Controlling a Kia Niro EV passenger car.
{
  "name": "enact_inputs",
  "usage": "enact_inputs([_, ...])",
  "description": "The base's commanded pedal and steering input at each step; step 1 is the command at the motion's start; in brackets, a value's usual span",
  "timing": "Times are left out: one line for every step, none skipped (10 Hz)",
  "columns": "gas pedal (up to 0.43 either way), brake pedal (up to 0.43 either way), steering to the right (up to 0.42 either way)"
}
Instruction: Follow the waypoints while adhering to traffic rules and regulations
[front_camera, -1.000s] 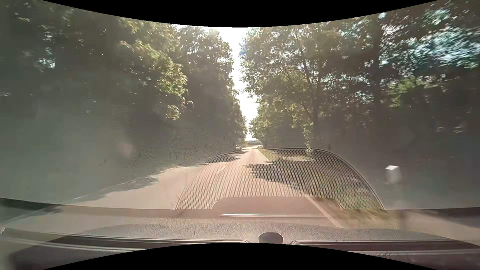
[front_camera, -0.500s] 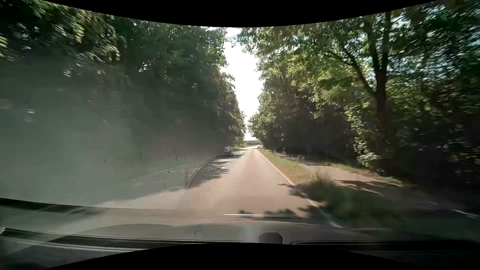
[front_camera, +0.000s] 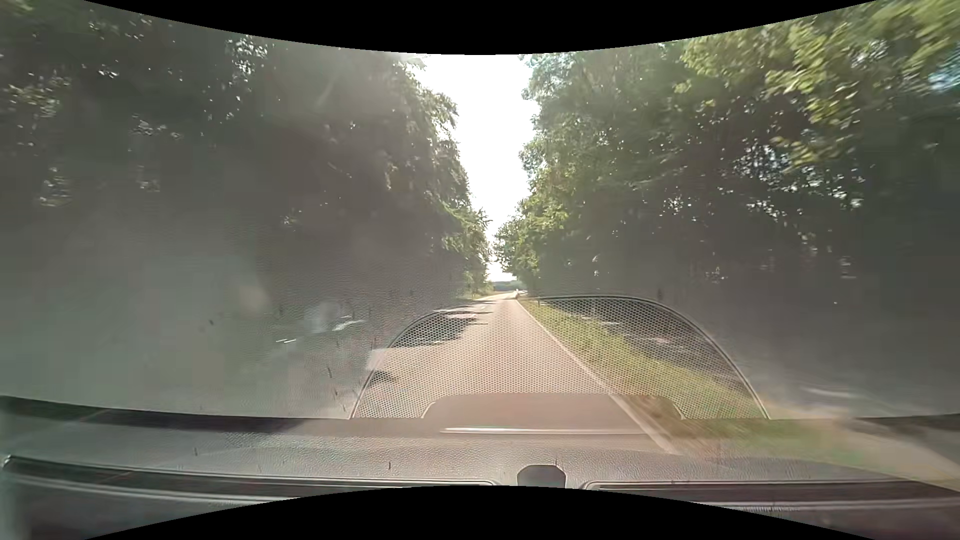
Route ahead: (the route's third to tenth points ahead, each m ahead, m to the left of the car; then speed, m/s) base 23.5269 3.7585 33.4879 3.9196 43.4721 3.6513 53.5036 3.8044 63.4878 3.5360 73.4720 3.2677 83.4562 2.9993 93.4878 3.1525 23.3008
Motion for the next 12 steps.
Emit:
enact_inputs([0.098, 0.006, -0.004])
enact_inputs([0.098, 0.006, -0.004])
enact_inputs([0.098, 0.006, -0.004])
enact_inputs([0.098, 0.006, -0.004])
enact_inputs([0.098, 0.006, -0.004])
enact_inputs([0.098, 0.006, -0.003])
enact_inputs([0.098, 0.006, -0.003])
enact_inputs([0.098, 0.006, -0.003])
enact_inputs([0.098, 0.006, -0.001])
enact_inputs([0.098, 0.006, 0.0])
enact_inputs([0.098, 0.006, 0.001])
enact_inputs([0.098, 0.006, 0.001])
